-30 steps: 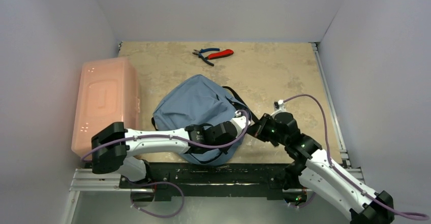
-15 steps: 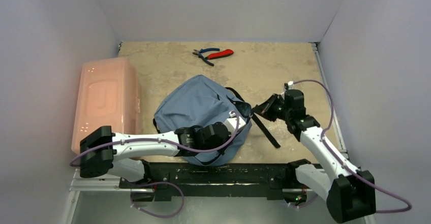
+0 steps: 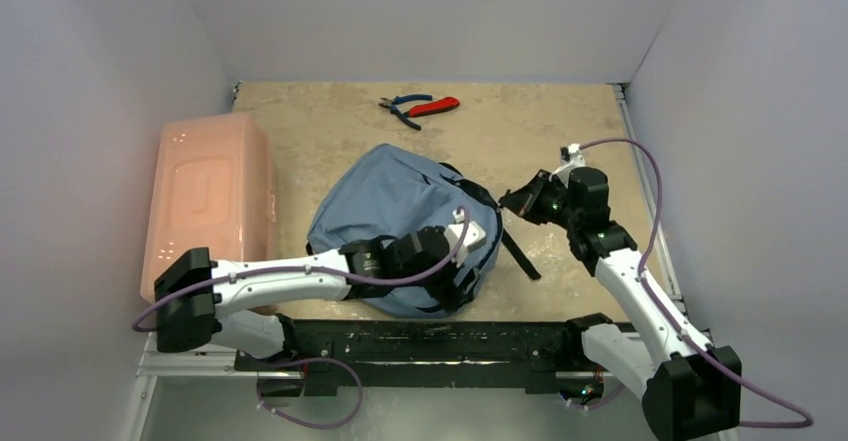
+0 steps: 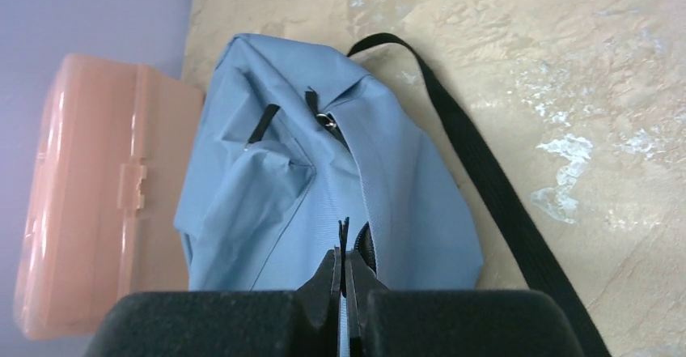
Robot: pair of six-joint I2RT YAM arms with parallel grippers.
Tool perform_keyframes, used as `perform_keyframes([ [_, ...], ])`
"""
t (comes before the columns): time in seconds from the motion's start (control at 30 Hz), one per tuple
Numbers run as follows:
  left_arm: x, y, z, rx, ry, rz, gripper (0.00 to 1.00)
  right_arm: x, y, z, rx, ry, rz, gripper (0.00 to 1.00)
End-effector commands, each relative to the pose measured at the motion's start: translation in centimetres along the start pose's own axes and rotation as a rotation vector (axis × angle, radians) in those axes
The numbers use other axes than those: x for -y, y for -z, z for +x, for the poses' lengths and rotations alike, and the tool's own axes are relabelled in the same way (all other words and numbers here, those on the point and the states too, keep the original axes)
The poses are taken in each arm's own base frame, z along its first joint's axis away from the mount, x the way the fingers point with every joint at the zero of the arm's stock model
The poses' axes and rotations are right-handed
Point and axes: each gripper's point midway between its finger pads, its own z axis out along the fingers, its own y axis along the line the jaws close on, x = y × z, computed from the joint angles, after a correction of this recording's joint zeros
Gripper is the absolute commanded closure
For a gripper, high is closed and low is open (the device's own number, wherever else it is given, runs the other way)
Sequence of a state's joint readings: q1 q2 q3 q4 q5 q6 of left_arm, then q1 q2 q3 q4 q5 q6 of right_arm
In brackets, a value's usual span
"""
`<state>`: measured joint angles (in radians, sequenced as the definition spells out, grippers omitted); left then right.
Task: Pack the student bag
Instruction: Zip the student bag at the center of the board.
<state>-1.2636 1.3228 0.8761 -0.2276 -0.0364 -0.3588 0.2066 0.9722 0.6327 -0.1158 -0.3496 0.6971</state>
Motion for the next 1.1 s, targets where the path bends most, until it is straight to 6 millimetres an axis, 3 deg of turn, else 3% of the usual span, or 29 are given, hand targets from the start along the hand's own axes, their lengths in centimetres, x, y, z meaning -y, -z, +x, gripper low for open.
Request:
perform_keyframes([
  [0.0,-1.8,-1.7,-6.6,0.081,0.195,-0.036,0.22,-1.9,1.5,0.0,0.022,0.022,-0.074,1.00],
  [0.17,-3.1,-4.2,-10.0,0.072,0.232,-0.078,0.33,-2.8,2.8,0.6,0.016,0.009,-0.098,1.00],
  [0.5,-2.9,-6.5,-10.1,0.029,0.225,-0.073,0.56,-3.5,4.0,1.4,0.002,-0.004,-0.095,1.00],
  [0.57,-3.0,-6.7,-9.9,0.018,0.216,-0.077,0.70,-4.0,3.8,1.7,-0.005,0.000,-0.101,1.00],
  [0.63,-3.3,-6.6,-9.0,-0.021,0.200,-0.091,1.00,-4.1,3.6,1.8,-0.005,0.009,-0.087,1.00],
  [0.73,-3.6,-6.2,-7.0,-0.062,0.161,-0.098,1.00,-4.4,3.3,0.6,0.015,0.035,-0.071,1.00],
  [0.9,-1.3,-4.6,-3.5,-0.055,0.011,-0.060,1.00,-5.7,2.3,-2.6,0.059,0.042,-0.067,1.00],
  [1.07,1.3,-3.3,-1.2,-0.045,-0.137,-0.023,1.00,-4.9,-1.7,-4.8,0.042,0.069,-0.048,1.00],
])
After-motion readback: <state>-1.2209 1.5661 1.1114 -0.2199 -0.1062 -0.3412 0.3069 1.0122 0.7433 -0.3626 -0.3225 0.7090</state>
